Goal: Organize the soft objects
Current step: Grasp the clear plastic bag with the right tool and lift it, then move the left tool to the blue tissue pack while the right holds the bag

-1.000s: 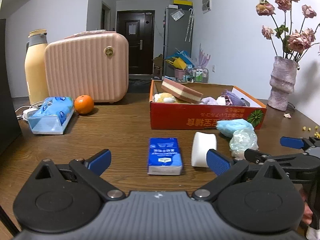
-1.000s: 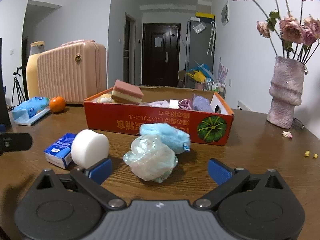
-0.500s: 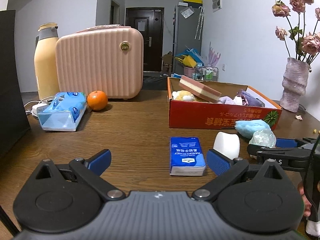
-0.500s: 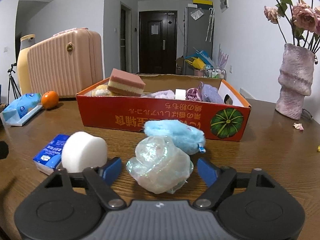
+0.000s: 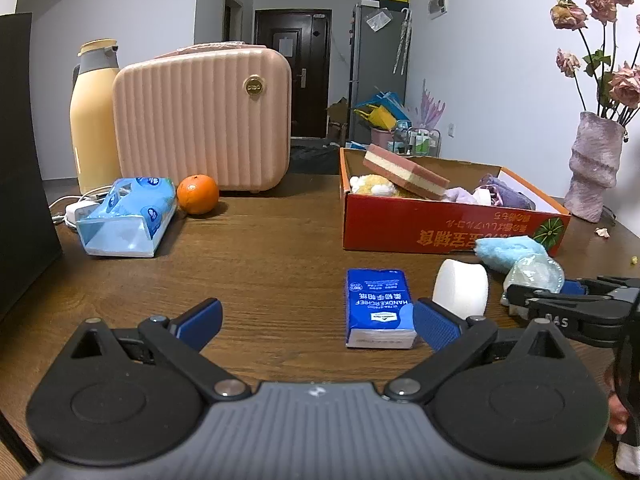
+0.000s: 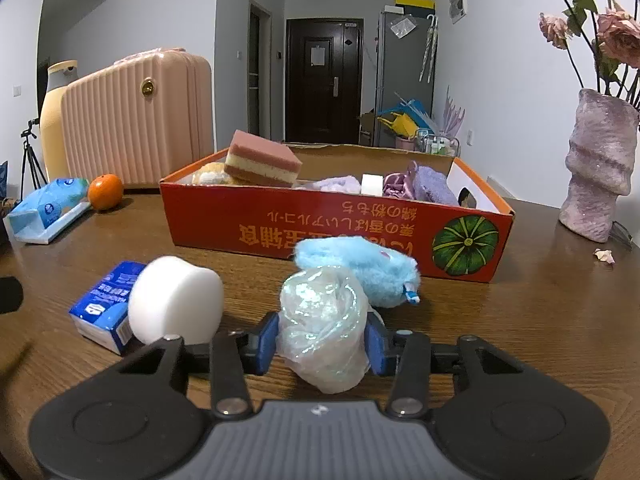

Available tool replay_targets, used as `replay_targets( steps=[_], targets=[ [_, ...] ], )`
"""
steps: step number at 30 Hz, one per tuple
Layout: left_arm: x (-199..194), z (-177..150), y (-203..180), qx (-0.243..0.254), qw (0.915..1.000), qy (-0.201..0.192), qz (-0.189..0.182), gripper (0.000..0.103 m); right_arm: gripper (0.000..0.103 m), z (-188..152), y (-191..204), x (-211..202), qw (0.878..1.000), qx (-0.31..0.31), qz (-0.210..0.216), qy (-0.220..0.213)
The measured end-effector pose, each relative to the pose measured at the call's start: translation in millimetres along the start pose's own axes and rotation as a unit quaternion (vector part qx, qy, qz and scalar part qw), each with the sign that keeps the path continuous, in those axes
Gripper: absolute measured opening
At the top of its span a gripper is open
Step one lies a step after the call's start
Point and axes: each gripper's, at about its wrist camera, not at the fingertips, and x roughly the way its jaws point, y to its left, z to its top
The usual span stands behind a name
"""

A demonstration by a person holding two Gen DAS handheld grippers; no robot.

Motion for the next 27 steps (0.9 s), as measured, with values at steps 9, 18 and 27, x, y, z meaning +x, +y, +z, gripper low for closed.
replay_targets(
  steps=[9,18,27],
  targets=[
    [9,1,2,-0.004,0.9999,0.013,0.001,0.103,0.038,-1,-6,-17,0.999,0.012,-0.001,-0.03],
    [23,6,-2,-0.008,0.9996,0.025,-0.009,0.103,0.037,-2,-16,-29,0.998,0.019,-0.011,-0.05],
    [48,13,-12,-0.003,0.9991,0.041,-0.014,0.103,0.037,-3,-29,-35,0.997,0.026,-0.031,-0.061]
  ],
)
